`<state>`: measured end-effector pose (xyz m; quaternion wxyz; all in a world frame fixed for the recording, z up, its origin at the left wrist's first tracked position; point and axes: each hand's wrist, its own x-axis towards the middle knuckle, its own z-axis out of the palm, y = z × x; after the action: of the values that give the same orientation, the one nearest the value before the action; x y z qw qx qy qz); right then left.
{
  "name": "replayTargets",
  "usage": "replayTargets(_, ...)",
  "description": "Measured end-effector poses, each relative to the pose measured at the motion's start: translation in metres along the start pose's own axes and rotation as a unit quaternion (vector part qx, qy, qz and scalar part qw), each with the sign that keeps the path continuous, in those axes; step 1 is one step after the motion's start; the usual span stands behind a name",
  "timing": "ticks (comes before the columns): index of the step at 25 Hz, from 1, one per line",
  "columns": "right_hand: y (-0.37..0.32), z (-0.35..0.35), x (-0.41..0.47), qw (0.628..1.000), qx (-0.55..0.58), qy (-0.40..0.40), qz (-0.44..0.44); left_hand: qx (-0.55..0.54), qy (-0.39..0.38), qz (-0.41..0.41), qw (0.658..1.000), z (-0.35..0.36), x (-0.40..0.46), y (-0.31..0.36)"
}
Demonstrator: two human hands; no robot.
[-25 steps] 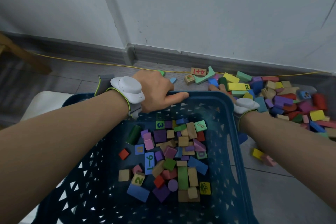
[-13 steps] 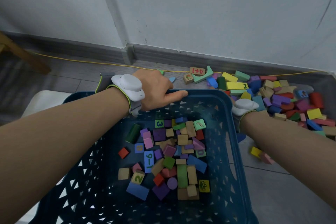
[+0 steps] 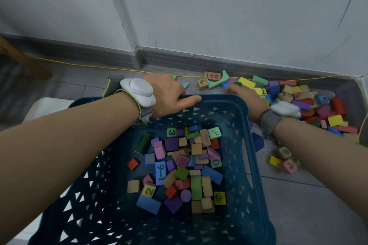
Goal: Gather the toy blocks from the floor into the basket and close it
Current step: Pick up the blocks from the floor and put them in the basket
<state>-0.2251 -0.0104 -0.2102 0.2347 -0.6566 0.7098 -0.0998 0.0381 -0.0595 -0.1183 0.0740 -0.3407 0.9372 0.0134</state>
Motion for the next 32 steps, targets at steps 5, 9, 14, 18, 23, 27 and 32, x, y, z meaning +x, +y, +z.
replayTargets(5, -0.059, -0.093, -0.021, 0.900, 0.430, -0.003, 0.076, -0.009, -0.003, -0.020, 1.000, 0.000, 0.000, -0.001)
replayTargets(9, -0.115, -0.161, -0.058, 0.911, 0.388, -0.130, -0.050, -0.036, -0.012, -0.023, 0.999, -0.003, -0.001, -0.003)
replayTargets(14, -0.160, -0.082, -0.078, 0.941, -0.027, -0.269, -0.203, -0.023, -0.012, 0.004, 1.000, -0.005, 0.001, -0.004)
replayTargets(18, -0.148, -0.081, -0.078, 0.963, -0.026, -0.208, -0.171, -0.010, -0.004, 0.014, 1.000, -0.003, 0.004, -0.002)
replayTargets(23, -0.062, -0.112, -0.072, 0.998, 0.036, 0.055, -0.005, -0.012, 0.020, 0.021, 1.000, -0.006, 0.014, 0.003)
replayTargets(27, 0.019, -0.028, -0.090, 0.958, -0.161, -0.183, 0.154, -0.019, 0.030, 0.021, 0.999, -0.008, 0.029, 0.011)
replayTargets(32, 0.048, 0.036, -0.110, 0.966, -0.206, -0.102, 0.118, -0.028, 0.042, 0.011, 0.999, 0.000, 0.030, 0.008)
